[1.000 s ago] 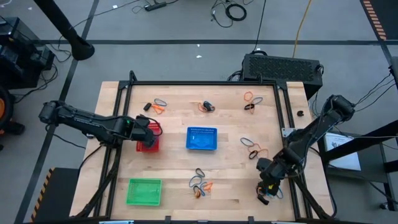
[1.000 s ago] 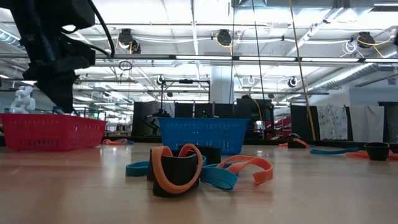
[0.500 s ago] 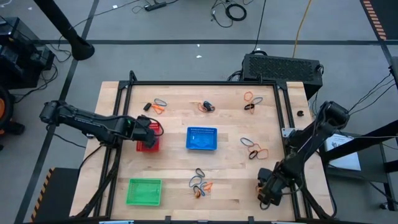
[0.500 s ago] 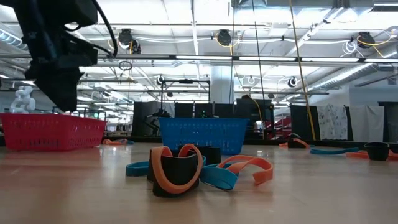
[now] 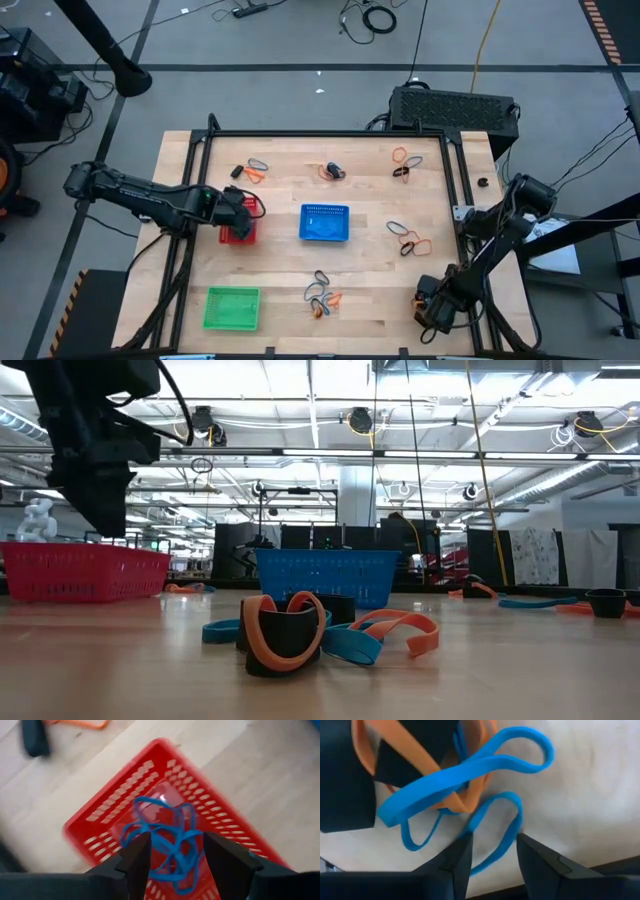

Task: Sort rubber bands into baskets

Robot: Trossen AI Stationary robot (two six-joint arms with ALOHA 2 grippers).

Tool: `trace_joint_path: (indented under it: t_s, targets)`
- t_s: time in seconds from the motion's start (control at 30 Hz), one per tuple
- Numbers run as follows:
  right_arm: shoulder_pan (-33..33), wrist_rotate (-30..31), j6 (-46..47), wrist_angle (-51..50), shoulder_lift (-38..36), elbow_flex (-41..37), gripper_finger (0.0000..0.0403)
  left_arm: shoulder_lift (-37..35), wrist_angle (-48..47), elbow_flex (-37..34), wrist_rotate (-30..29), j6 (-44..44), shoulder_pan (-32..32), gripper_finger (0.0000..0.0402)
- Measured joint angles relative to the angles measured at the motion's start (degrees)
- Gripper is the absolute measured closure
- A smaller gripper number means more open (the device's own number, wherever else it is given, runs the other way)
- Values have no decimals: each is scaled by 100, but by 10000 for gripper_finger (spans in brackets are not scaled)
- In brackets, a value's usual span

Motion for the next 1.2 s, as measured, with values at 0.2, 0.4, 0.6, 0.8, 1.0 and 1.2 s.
trace_joint_path:
  t_s: [0.2,0.4,0.6,0.8,1.0,1.2]
  targets:
    - [58,-33,40,343,108,7,324,-19,261,0,84,310,-2,214]
    - [58,31,21,167,-48,-1,394,-24,755,0,140,902,-2,214]
    - [25,54,276,-453,-697,-11,401,-43,2444,0,784,2014,-2,214]
    - [23,460,742,-586,-1445,-9,402,242,4994,2,1548,2242,12,214]
    - [-100,2101,1343,-714,-2176,-9,402,1204,6967,2,2130,1780,15,214]
    - [-622,4181,1722,-398,-2617,-9,403,2569,9364,2,2169,396,81,214]
